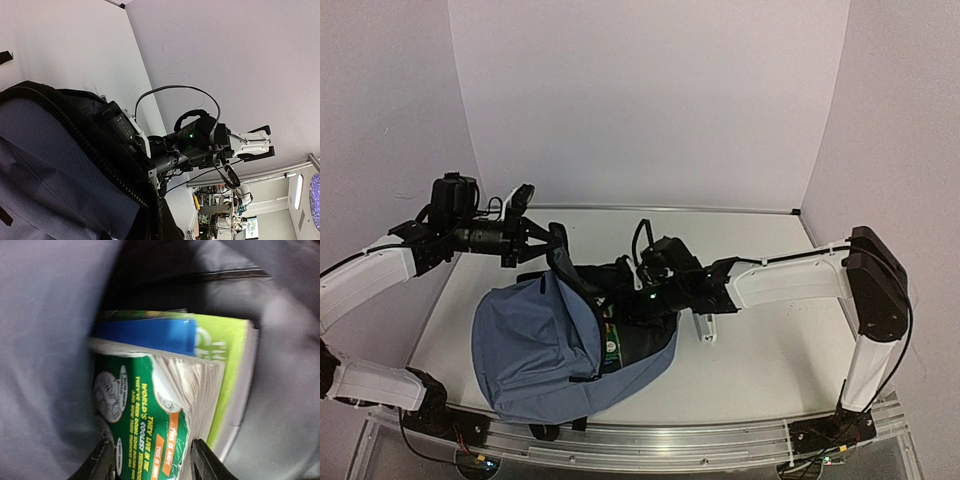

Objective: Pack the student bag
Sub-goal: Place the book in the student bag.

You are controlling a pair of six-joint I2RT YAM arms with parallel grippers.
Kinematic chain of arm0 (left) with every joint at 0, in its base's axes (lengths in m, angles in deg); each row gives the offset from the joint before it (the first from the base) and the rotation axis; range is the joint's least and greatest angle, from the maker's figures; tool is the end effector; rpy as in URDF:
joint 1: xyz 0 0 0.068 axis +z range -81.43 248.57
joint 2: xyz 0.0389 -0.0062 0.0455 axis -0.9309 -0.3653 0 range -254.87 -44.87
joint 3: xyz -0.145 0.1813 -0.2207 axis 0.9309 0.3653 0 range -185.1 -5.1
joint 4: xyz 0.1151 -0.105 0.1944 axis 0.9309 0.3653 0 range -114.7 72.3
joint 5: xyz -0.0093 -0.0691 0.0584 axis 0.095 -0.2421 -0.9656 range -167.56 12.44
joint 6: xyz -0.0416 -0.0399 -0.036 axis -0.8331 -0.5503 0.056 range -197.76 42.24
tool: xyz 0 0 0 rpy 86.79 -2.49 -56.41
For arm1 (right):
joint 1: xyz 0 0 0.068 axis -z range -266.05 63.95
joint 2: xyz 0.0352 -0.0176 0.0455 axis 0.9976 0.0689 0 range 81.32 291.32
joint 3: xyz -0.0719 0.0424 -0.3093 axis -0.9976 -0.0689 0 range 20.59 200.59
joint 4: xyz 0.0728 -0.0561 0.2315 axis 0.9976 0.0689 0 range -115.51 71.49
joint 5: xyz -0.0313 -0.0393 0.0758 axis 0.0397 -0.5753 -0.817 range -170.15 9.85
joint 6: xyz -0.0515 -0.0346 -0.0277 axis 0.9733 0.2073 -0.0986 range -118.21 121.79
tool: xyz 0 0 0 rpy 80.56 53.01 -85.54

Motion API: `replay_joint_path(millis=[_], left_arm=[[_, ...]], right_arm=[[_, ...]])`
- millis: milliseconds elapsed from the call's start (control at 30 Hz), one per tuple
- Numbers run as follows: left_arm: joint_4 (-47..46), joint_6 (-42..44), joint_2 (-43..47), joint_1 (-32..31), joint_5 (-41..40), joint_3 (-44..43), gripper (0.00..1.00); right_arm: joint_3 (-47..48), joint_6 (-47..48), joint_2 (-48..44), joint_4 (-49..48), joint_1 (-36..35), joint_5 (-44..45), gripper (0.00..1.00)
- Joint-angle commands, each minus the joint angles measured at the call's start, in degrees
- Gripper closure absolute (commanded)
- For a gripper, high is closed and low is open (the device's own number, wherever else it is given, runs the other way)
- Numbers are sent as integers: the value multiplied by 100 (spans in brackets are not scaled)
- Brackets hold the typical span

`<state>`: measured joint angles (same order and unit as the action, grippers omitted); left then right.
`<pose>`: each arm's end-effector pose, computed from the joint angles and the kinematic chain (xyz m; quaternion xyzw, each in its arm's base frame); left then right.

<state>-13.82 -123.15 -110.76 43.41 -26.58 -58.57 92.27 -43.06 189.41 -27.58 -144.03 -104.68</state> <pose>0.1912 -0.1366 0.3650 0.1006 0.7838 -0.5801 0.1975 0.2149 0.3862 0.2519 -0.1973 0.8472 0.4737 0.1376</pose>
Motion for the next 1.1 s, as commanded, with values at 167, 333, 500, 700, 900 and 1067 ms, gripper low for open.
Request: replay_joint_path(millis=[167, 333, 500, 700, 900, 1067], left_arm=[[-218, 110, -22, 3, -86, -141, 100], [85, 280, -445, -26, -447, -259, 100], [-652, 45, -1025, -283, -500, -345, 100], [-810, 182, -1899, -885, -766, -1011, 77], [26, 736, -2457, -1401, -1031, -1691, 43], [624, 989, -1780, -1404, -1729, -1507, 13]], right_arm=[[13, -14, -423, -334, 34, 359, 44], [-412, 143, -1120, 345, 508, 1316, 39], [-695, 440, -1728, 1038, 904, 1954, 28], [-943, 606, -2139, 1446, 1259, 2271, 18], [-833, 829, -2290, 1599, 1277, 2267, 15], [-717, 1104, -2416, 1640, 1271, 1961, 9]])
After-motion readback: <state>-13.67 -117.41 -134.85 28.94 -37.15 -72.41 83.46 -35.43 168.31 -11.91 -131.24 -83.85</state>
